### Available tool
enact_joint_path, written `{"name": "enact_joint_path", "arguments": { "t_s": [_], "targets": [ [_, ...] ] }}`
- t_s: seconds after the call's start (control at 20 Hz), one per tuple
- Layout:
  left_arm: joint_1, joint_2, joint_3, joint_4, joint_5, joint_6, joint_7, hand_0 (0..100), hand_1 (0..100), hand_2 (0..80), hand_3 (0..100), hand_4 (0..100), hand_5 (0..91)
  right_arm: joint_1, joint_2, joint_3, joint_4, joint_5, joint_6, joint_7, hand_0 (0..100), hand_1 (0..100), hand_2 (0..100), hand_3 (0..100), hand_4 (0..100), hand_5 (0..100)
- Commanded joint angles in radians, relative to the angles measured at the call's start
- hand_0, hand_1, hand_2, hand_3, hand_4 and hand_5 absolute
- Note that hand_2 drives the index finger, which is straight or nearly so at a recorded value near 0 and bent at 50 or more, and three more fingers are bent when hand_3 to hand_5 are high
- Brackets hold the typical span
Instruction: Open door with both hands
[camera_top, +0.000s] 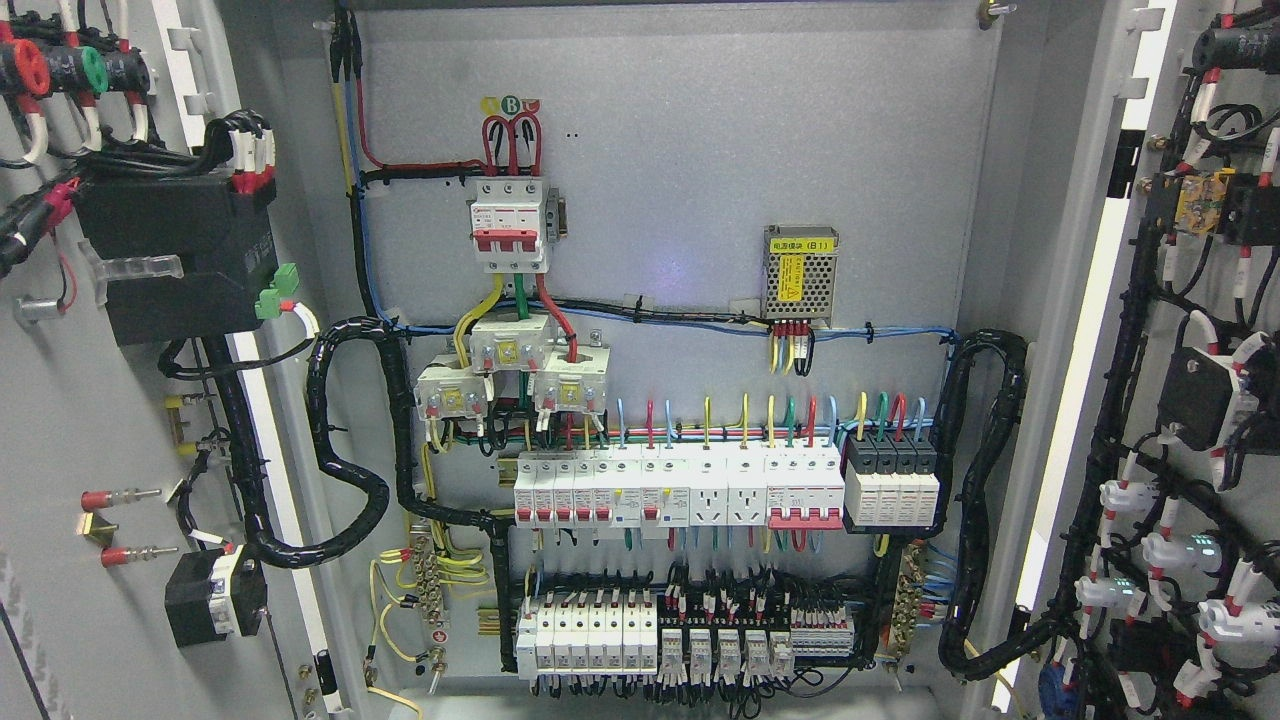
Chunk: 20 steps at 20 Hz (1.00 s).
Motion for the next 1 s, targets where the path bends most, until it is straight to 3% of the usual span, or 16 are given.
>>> {"name": "enact_joint_path", "arguments": {
  "t_s": [0.0,0.2,0.35,0.55,0.95],
  "targets": [
    [0.069,0.010,-0.077,-0.262,-0.033,0.006,0.000,0,0,0.0,0,4,0.0,0.085,-0.055,-0.105,-0.103,-0.001,-0.005,-0.026,0,0,0,0,0,0],
    [0.116,0.057,-0.221,-0.399,-0.029,0.011,0.000,0,0,0.0,0,4,0.0,0.140,-0.048,-0.131,-0.141,-0.003,-0.012,-0.046,0,0,0,0,0,0],
    [0.120,0.097,-0.275,-0.523,-0.026,0.008,-0.002,0,0,0.0,0,4,0.0,0.172,-0.044,-0.133,-0.175,-0.003,-0.014,-0.054,0,0,0,0,0,0],
    [0.172,0.197,-0.376,-0.761,-0.015,0.006,-0.003,0,0,0.0,0,4,0.0,0.206,-0.042,-0.134,-0.213,-0.003,-0.014,-0.080,0,0,0,0,0,0],
    [0.246,0.329,-0.444,-1.101,-0.018,-0.053,-0.002,0,0,0.0,0,4,0.0,0.258,-0.035,-0.159,-0.226,-0.001,-0.077,-0.083,0,0,0,0,0,0]
  ]
}}
